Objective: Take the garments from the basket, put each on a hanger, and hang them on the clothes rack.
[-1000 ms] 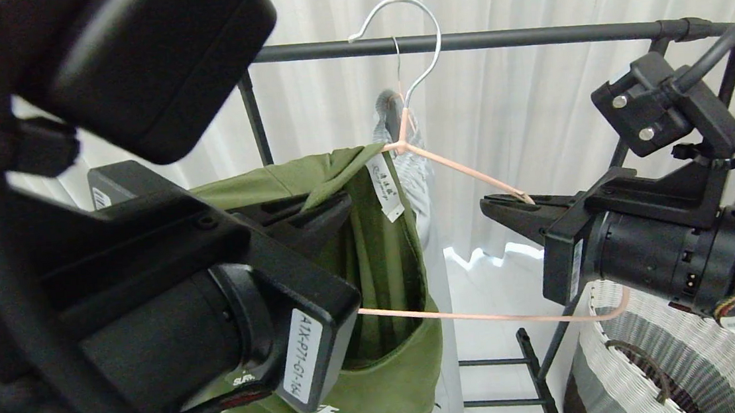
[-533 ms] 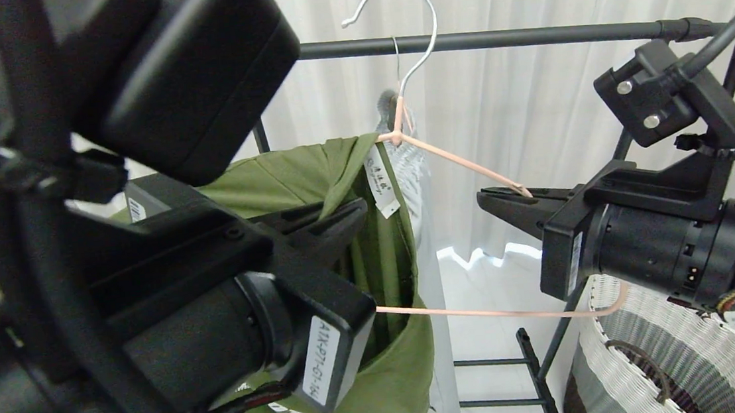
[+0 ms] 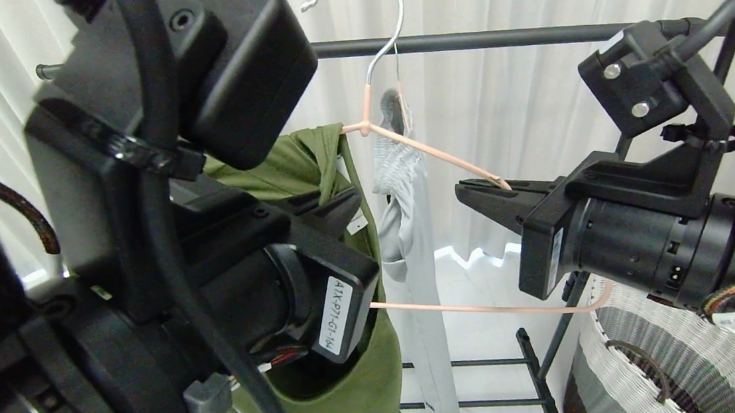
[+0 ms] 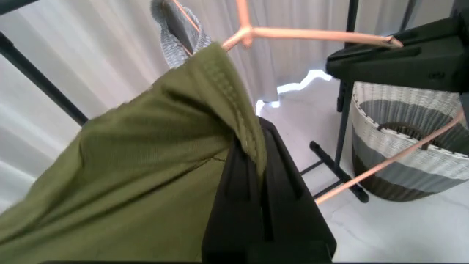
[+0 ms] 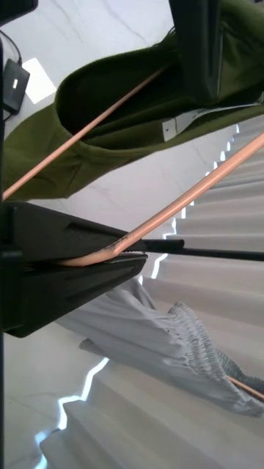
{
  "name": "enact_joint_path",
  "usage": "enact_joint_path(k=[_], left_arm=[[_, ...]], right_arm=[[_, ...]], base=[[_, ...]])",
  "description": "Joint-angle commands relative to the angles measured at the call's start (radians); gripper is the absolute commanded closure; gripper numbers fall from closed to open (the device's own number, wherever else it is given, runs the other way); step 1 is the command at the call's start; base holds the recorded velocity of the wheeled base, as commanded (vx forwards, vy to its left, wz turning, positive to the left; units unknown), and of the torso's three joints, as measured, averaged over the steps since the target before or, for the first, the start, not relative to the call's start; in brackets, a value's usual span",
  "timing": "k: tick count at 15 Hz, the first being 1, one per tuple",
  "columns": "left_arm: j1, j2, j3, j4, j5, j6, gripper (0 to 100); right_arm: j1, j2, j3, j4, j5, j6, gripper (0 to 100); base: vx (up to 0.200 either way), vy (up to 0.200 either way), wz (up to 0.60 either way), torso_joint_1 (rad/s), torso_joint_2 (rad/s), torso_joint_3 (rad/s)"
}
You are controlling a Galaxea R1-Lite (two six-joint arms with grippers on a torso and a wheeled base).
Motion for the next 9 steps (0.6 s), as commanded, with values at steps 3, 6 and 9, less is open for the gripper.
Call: enact_joint_path(k=[3,6,9], left_arm=[[0.0,-0.001,0.0,-0.001,-0.002,-0.002,0],[0.0,-0.004,0.003,-0.018,0.0,0.0,0],[0.0,-0.025,0.001,-0.027,-0.002,0.008,0]], right_arm=[[0.006,0.006,-0.002,-0.02,0.0,-0.02,100],[0.006,0.008,-0.002,-0.05,-0.001,-0.052,100],[0.0,-0.006,-0.003,-0.052,-0.001,-0.089,100]], base=[[0.0,0.0,0.0,0.0,0.0,0.0],[0.0,0.0,0.0,0.0,0.0,0.0],[0.0,0.0,0.0,0.0,0.0,0.0]])
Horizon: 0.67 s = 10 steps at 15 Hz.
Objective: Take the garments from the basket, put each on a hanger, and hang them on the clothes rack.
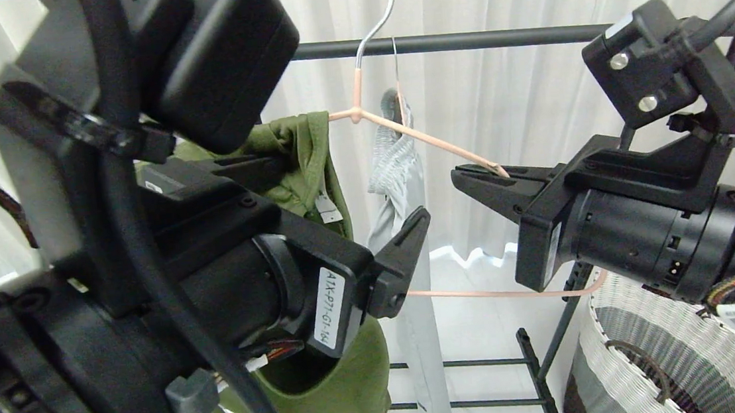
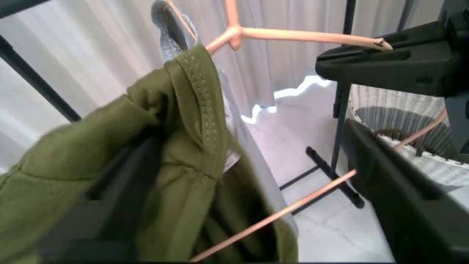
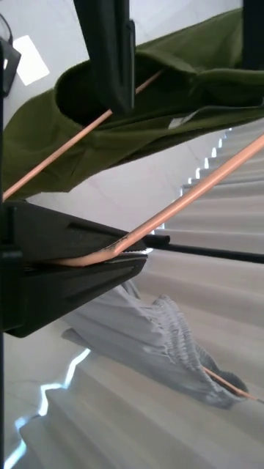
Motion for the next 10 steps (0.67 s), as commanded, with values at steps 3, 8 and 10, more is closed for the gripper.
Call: enact_joint_path(k=[3,8,10], left_arm=[[0.0,-0.058,0.016,-0.001,0.001,0.034,0],[0.0,-0.155,0.054,-0.001,0.0,0.154,0],[0.0,-0.176,0.063,-0.001,-0.006,0.163,0]], right_arm=[[-0.032,-0.013,0.001,0.0,0.001,-0.017,100],[-0.061,-0.015,0.001,-0.023,0.003,-0.057,100],[-0.062,-0.015,0.001,-0.025,0.003,-0.062,100]], base=[[0.0,0.0,0.0,0.0,0.0,0.0],[0.0,0.0,0.0,0.0,0.0,0.0],[0.0,0.0,0.0,0.0,0.0,0.0]])
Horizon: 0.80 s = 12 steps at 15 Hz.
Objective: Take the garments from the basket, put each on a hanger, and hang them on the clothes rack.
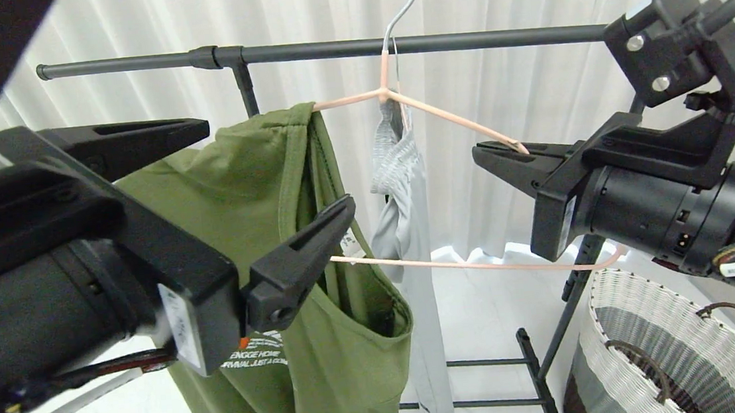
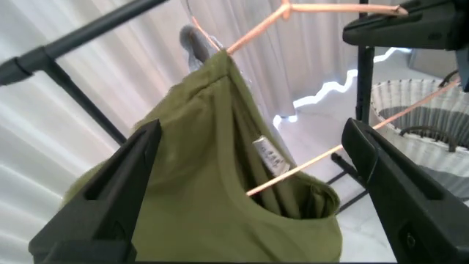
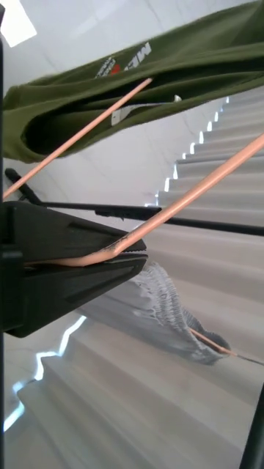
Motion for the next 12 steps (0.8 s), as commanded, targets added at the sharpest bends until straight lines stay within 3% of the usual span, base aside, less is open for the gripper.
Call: enact_joint_path(k=[1,4,5,7,9,12], left_arm=[[0.0,-0.032,0.005,0.0,-0.001,0.002,0],[0.051,-0.055,0.02,0.001,-0.007,0.016,0],[0.098,-0.072,0.049,0.0,-0.011,0.081,0],[0.175,-0.124,0.108,0.0,-0.133,0.203,0],[0.293,-0.138,0.115,0.0,-0.284,0.24,0],[0.382,-0.126,0.091,0.0,-0.363,0.268,0]], right_arm=[[-0.002,-0.001,0.001,-0.001,0.0,-0.006,100],[-0.022,-0.014,0.006,-0.001,0.003,-0.041,100],[-0.026,-0.021,0.007,-0.001,0.005,-0.05,100],[-0.029,-0.037,0.009,-0.001,0.005,-0.067,100],[-0.031,-0.046,0.009,-0.001,0.008,-0.087,100],[-0.031,-0.049,0.009,0.001,0.012,-0.118,100]], base=[[0.0,0.0,0.0,0.0,0.0,0.0],[0.0,0.0,0.0,0.0,0.0,0.0],[0.0,0.0,0.0,0.0,0.0,0.0],[0.0,0.0,0.0,0.0,0.0,0.0],[0.0,0.0,0.0,0.0,0.0,0.0],[0.0,0.0,0.0,0.0,0.0,0.0]])
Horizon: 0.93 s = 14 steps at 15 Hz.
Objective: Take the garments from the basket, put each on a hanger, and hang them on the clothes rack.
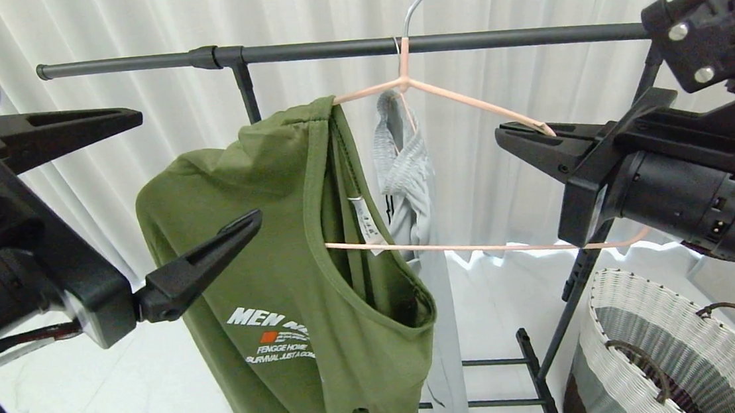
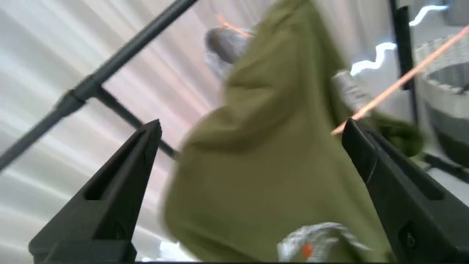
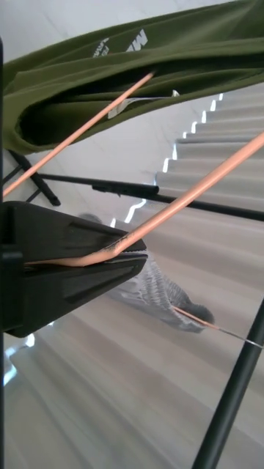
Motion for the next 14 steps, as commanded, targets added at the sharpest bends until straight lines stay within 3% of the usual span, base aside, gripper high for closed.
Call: enact_joint_path(k=[1,6,14], left_arm=[[0.04,0.006,-0.008,0.0,-0.01,0.006,0],[0.055,0.099,-0.043,0.0,-0.013,0.058,0],[0.087,0.195,-0.112,0.0,-0.011,0.063,0]], right_arm=[[0.0,-0.005,0.0,0.0,0.0,-0.003,100],[0.015,-0.006,-0.002,0.0,0.022,-0.046,100],[0.057,-0.018,-0.002,0.0,0.037,-0.065,100]], base=[[0.0,0.0,0.0,0.0,0.0,0.0],[0.0,0.0,0.0,0.0,0.0,0.0],[0.0,0.0,0.0,0.0,0.0,0.0]])
